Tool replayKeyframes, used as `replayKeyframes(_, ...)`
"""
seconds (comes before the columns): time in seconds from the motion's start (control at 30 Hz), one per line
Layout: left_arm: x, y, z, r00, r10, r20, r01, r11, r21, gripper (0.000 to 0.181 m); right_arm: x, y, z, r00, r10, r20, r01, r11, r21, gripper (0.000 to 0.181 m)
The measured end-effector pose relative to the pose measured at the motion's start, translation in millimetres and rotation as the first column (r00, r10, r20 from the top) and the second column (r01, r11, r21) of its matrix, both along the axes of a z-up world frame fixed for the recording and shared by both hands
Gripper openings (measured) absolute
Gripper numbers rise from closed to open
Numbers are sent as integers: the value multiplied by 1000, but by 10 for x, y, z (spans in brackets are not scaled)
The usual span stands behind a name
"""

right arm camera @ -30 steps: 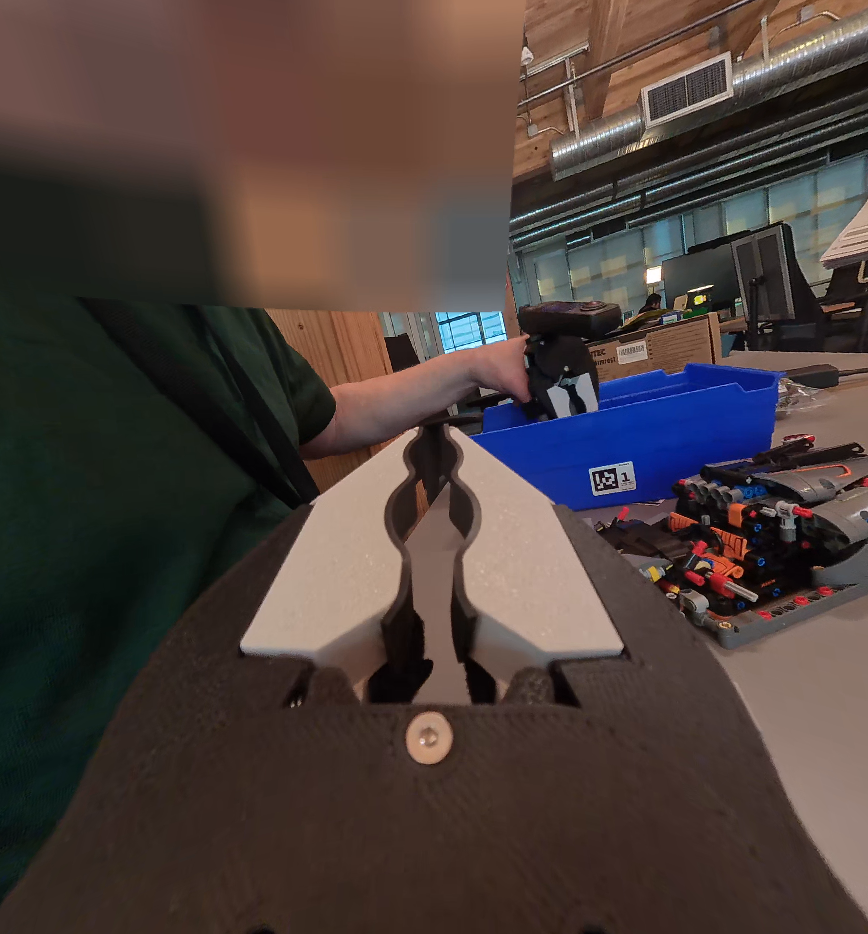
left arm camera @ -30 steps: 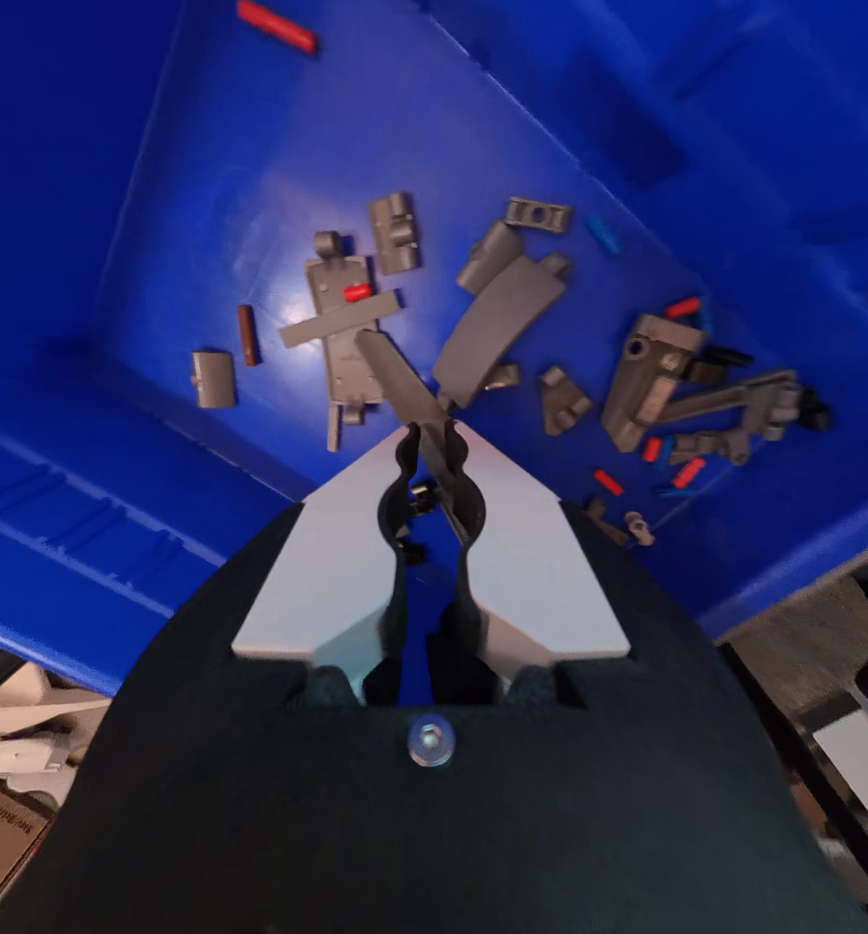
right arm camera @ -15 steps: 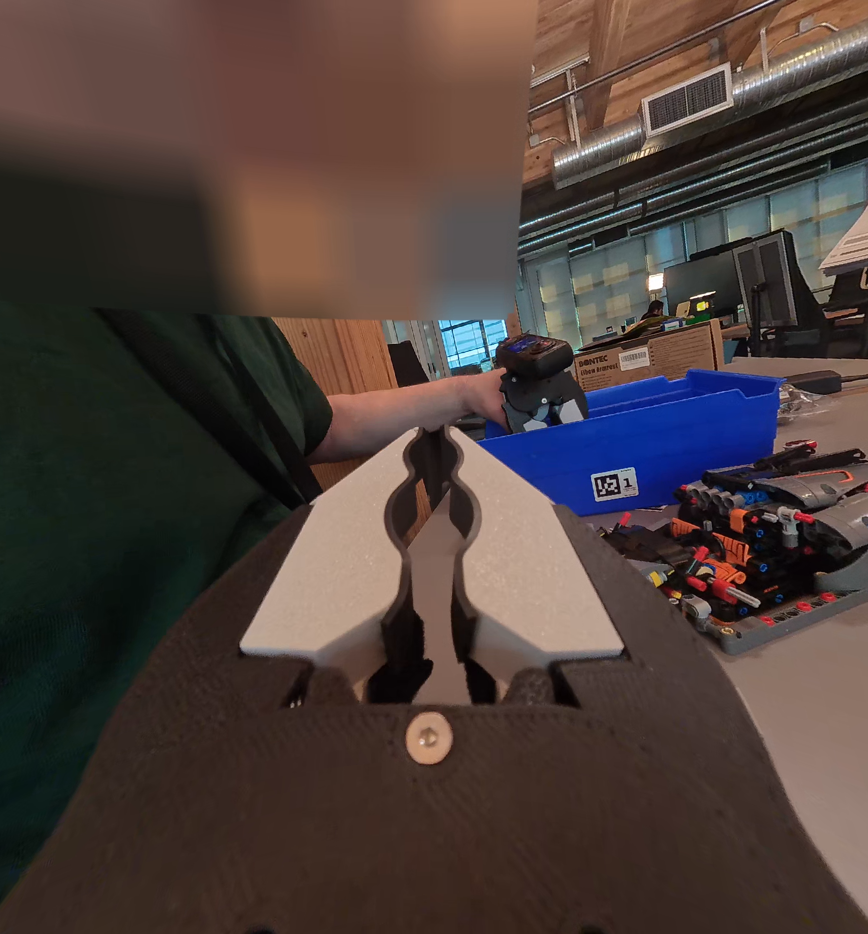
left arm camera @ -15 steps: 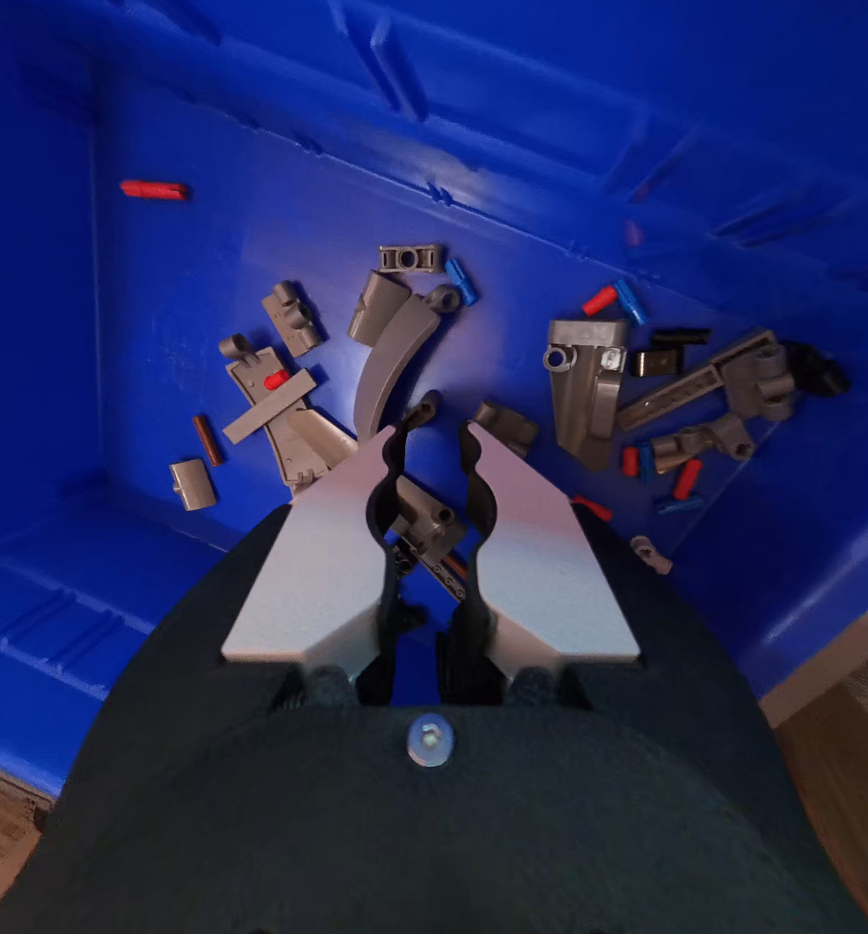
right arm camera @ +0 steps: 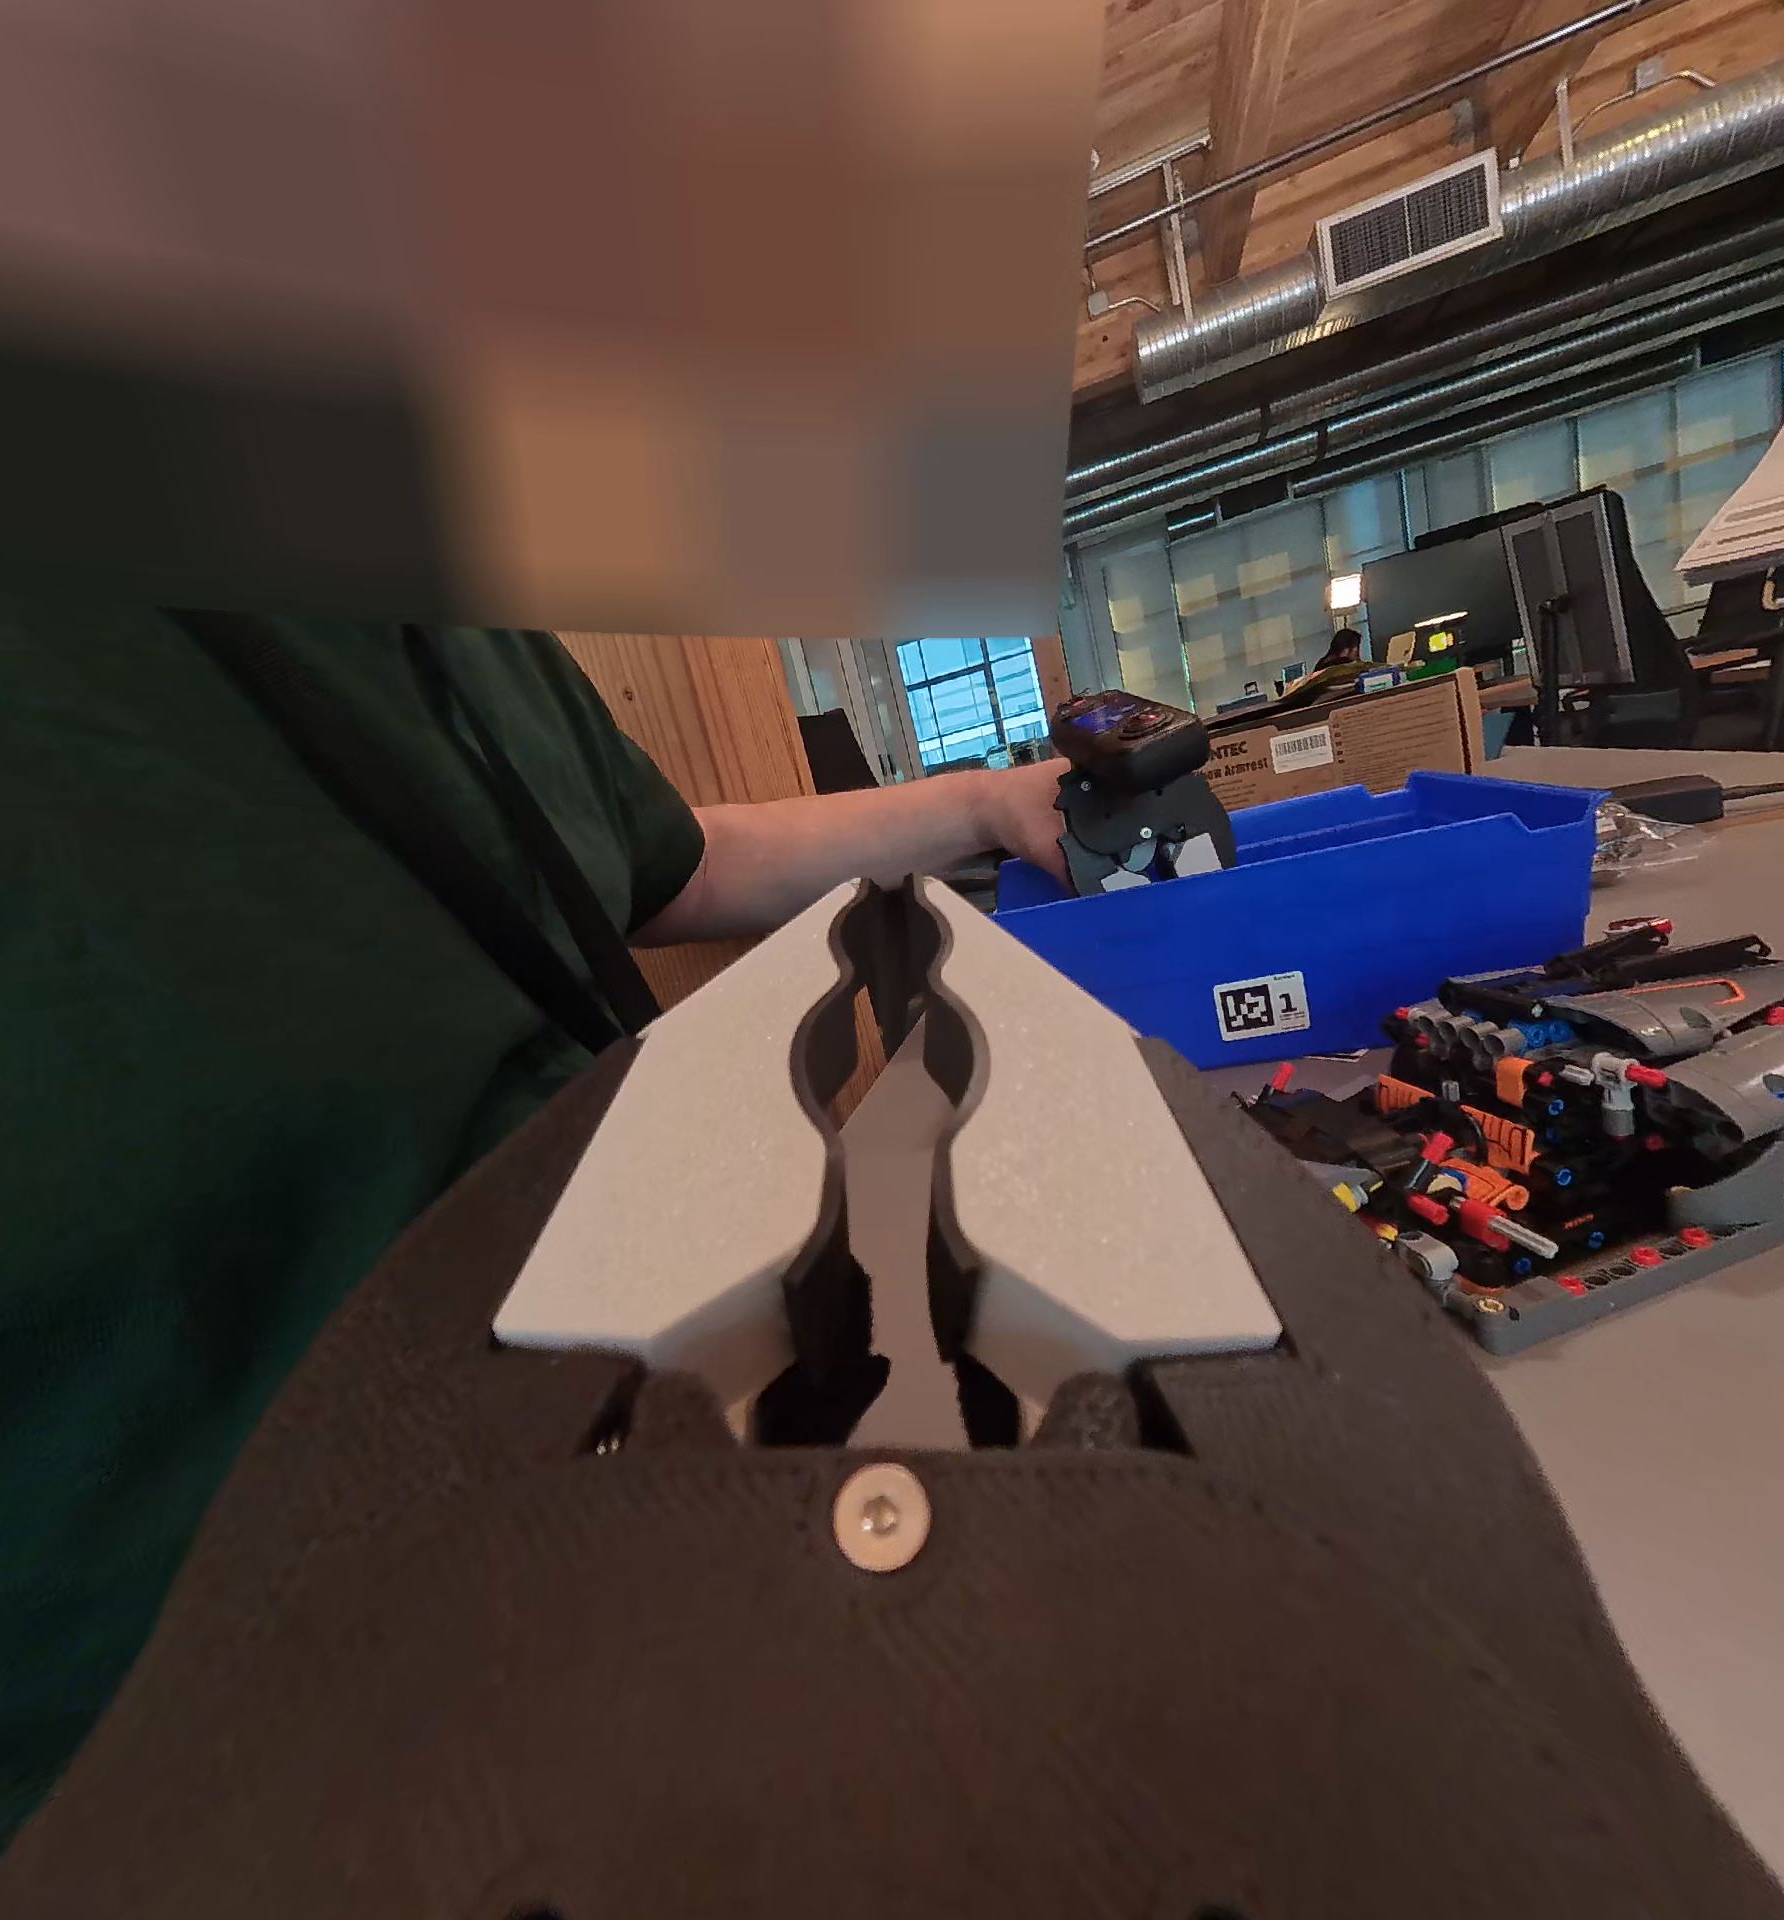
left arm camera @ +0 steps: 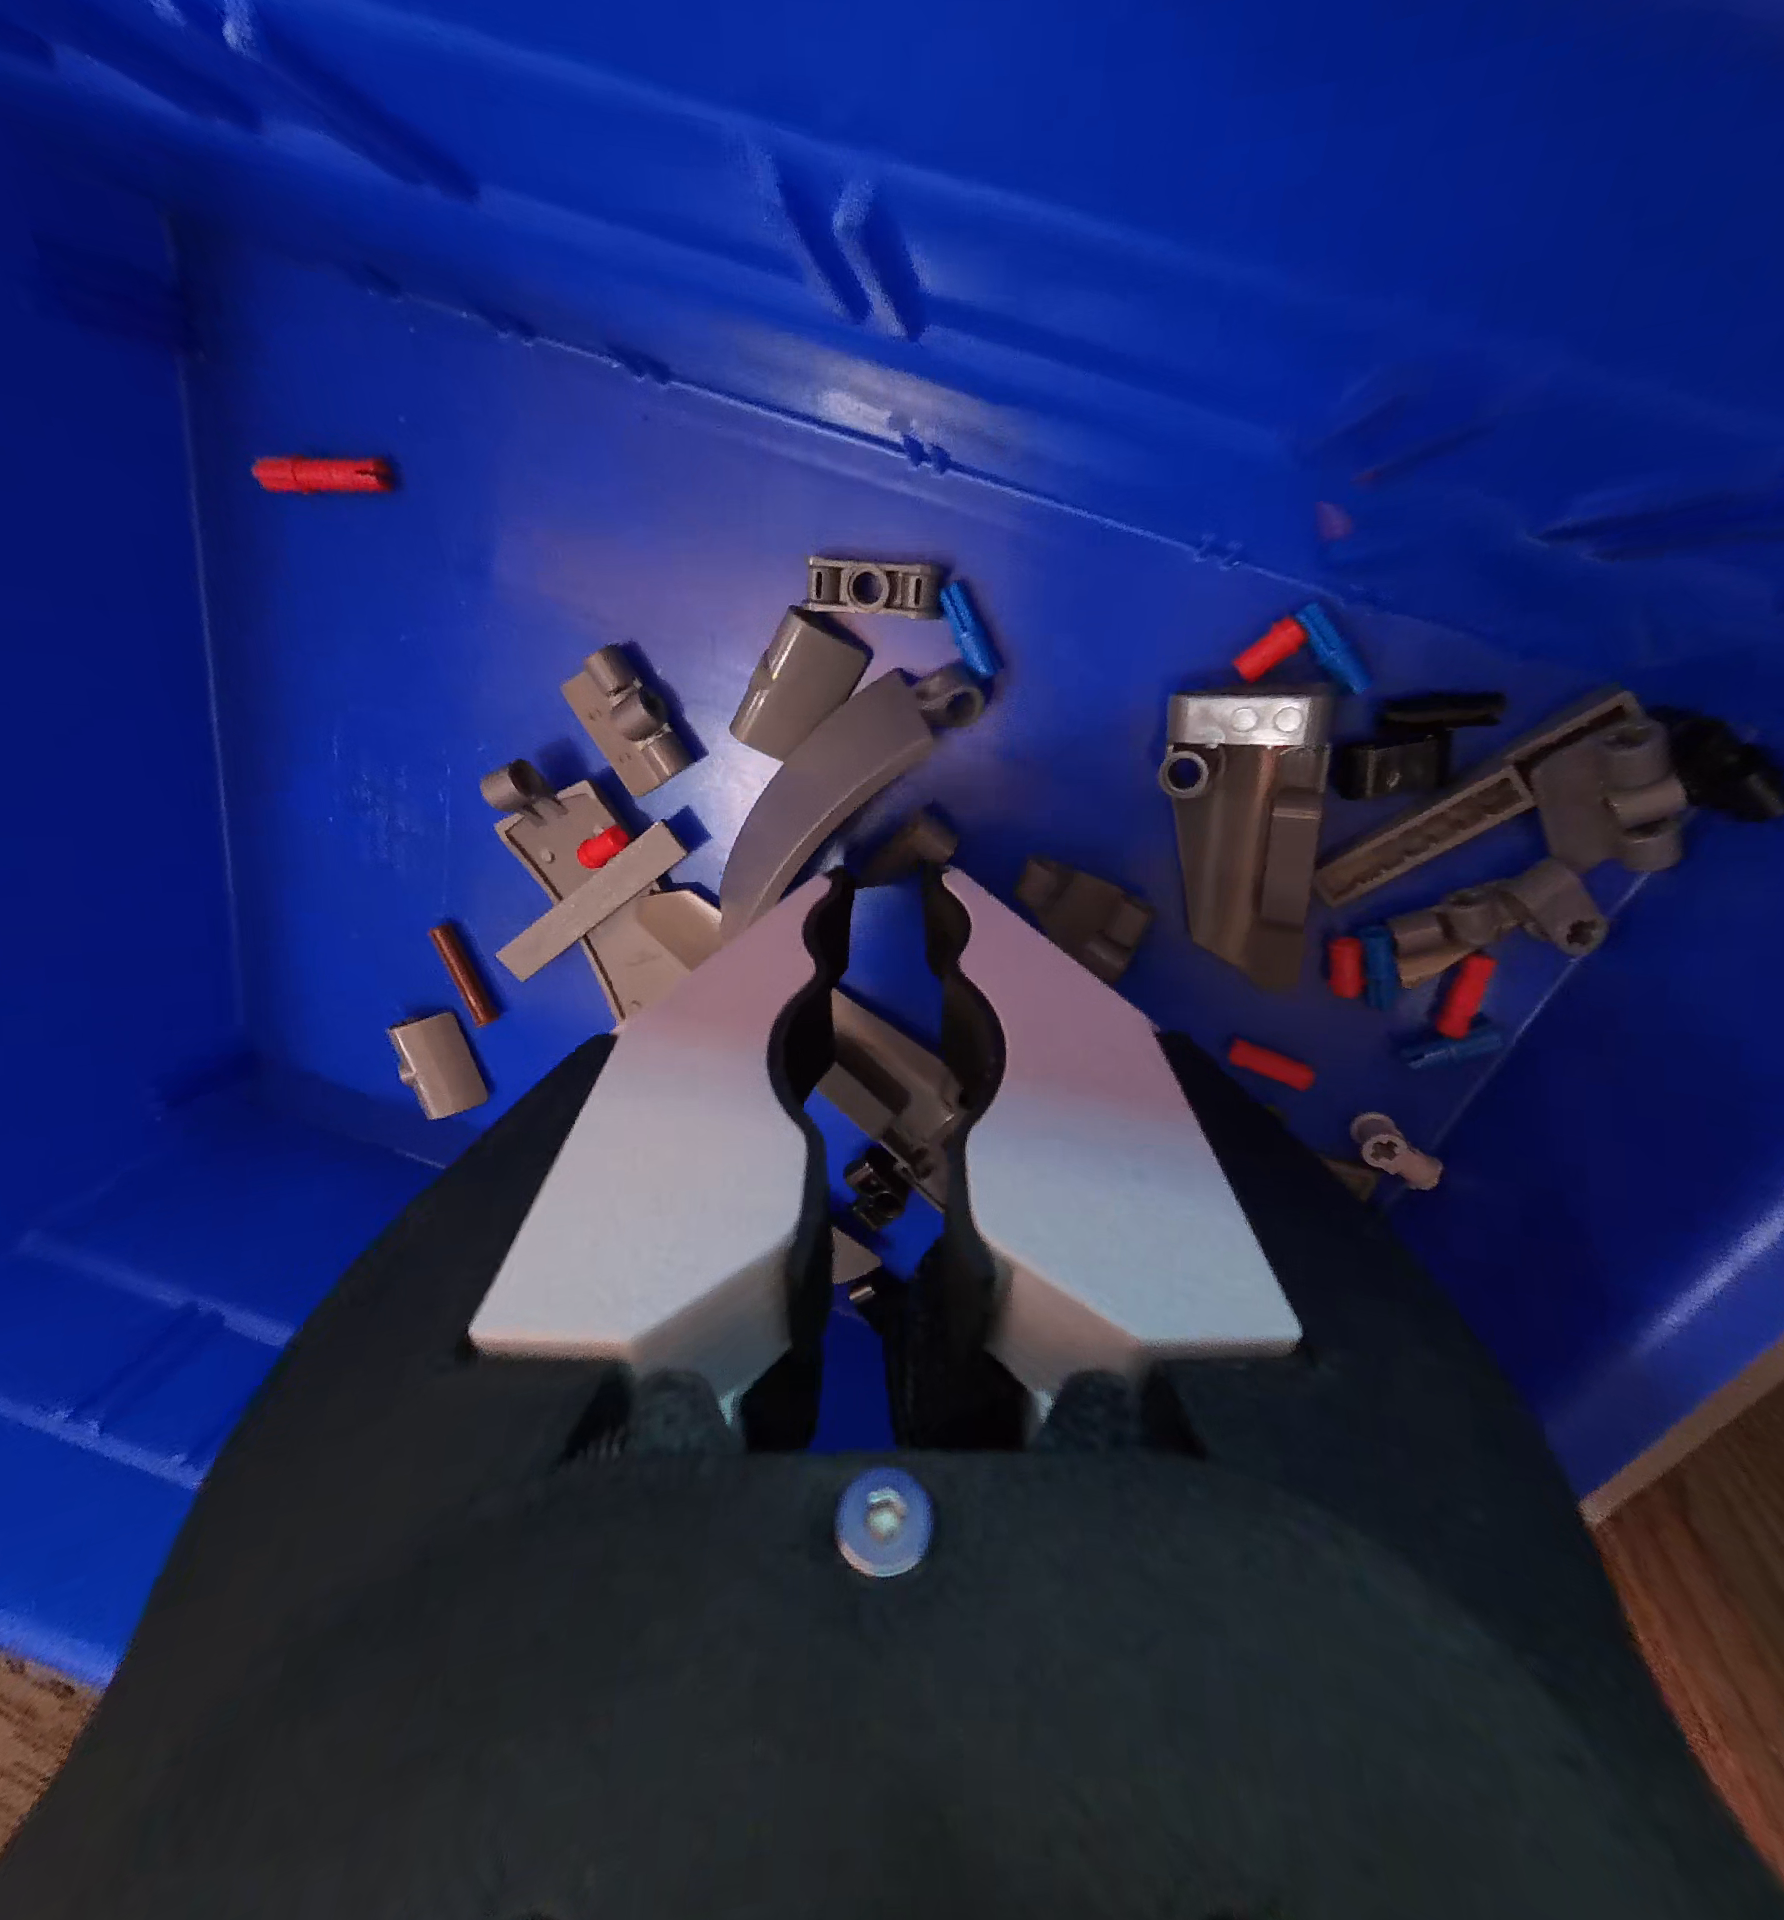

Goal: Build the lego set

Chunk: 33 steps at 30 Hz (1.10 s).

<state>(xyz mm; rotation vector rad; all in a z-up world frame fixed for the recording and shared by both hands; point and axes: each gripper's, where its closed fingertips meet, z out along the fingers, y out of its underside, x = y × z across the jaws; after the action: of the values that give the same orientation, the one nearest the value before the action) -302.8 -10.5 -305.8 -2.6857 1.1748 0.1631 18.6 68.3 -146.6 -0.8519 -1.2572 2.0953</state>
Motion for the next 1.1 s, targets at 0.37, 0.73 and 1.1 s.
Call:
replayKeyframes(0.37, 147, 38, 2, 986, -165, 35, 165, 986, -8, 15, 7, 4, 6, 1000, 0, -3, 0, 1000, -2, 3)
replayKeyframes(0.73, 259, 72, -23, 975, -217, 47, 218, 975, -32, 3, -11, 37, -22, 1000, -6, 9, 6, 1000, -13, 4)
replayKeyframes(1.1, 143, -95, 16, 992, -113, 53, 114, 993, -9, 0, -17, 41, -27, 1000, 1, 10, -1, 1000, -24, 4)
